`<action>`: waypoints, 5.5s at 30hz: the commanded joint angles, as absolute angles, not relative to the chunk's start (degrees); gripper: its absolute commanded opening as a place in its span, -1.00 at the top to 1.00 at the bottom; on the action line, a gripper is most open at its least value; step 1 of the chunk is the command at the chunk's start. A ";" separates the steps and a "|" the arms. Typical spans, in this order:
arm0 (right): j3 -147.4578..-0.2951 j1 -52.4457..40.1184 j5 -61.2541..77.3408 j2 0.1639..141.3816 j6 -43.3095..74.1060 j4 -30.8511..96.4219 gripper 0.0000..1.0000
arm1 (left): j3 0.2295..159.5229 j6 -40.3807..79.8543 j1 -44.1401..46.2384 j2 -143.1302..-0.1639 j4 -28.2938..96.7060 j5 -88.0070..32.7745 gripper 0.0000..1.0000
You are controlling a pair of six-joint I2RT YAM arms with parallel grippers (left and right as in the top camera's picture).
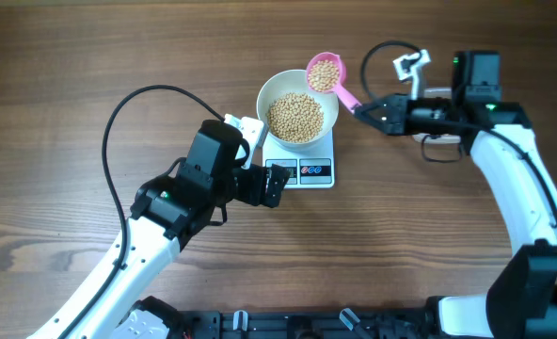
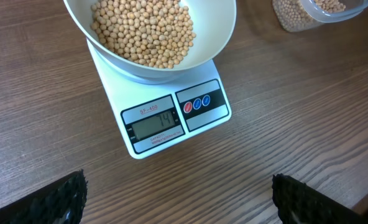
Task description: Scoop item into bowl and weigh 150g on scale
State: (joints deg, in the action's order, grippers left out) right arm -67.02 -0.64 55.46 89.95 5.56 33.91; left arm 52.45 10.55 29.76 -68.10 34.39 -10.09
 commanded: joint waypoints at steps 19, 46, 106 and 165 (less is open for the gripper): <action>-68.05 -17.56 15.97 84.95 7.51 28.99 0.91 | 52.40 9.45 30.00 -68.38 34.33 -9.52 -1.00; -68.03 -17.67 27.53 84.95 9.87 35.88 0.92 | 52.40 9.45 30.00 -68.38 34.35 -9.52 -1.00; -68.20 -25.12 -1.10 84.16 -23.90 28.14 0.91 | 52.40 9.45 30.00 -68.38 34.33 -9.52 -1.00; -69.93 20.78 8.67 77.58 -7.57 48.90 0.91 | 52.40 9.45 30.00 -68.38 34.33 -9.52 -1.00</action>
State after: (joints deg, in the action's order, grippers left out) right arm -69.89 21.10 14.28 78.08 -5.58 48.90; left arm 52.45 10.55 29.76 -68.25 34.50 -10.09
